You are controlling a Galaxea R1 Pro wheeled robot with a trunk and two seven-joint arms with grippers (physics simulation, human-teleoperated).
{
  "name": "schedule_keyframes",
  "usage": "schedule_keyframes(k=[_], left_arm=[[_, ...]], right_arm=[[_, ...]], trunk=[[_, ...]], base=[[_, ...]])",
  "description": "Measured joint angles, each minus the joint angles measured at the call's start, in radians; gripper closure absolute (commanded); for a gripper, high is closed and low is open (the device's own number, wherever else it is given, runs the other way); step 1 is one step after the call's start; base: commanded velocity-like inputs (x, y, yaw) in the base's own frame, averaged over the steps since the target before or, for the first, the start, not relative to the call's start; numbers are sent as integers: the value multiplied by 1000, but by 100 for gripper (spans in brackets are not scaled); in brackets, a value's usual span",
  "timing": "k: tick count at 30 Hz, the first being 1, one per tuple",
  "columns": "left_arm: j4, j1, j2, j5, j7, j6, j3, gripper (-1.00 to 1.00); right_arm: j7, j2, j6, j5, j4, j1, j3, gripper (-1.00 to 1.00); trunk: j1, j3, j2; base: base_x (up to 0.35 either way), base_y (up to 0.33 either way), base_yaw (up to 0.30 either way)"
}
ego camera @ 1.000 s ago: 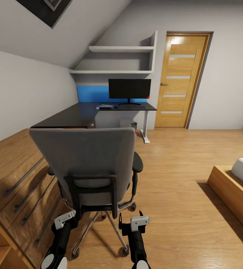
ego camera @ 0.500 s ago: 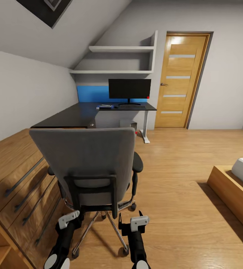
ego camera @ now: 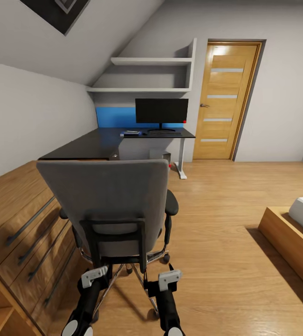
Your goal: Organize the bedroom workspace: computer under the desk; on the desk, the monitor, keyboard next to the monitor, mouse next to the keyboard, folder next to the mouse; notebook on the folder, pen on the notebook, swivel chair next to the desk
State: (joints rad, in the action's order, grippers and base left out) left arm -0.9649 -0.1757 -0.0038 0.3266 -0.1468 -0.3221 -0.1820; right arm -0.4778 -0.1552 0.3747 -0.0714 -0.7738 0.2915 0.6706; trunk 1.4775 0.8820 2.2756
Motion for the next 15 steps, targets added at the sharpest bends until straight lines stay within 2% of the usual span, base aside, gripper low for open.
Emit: schedule_keyframes(k=[8,15], left_arm=[[10,0,0,-1,1,0,-4,-100],[12,0,0,-1,0,0,-4,-100]], right_arm=[[20,-5,-7,10,0,0,47,-100],[27,-13,-46,11,-3,0,54,-100]], trunk=[[0,0,0],[0,0,0]], base=[[0,0,0],[0,0,0]])
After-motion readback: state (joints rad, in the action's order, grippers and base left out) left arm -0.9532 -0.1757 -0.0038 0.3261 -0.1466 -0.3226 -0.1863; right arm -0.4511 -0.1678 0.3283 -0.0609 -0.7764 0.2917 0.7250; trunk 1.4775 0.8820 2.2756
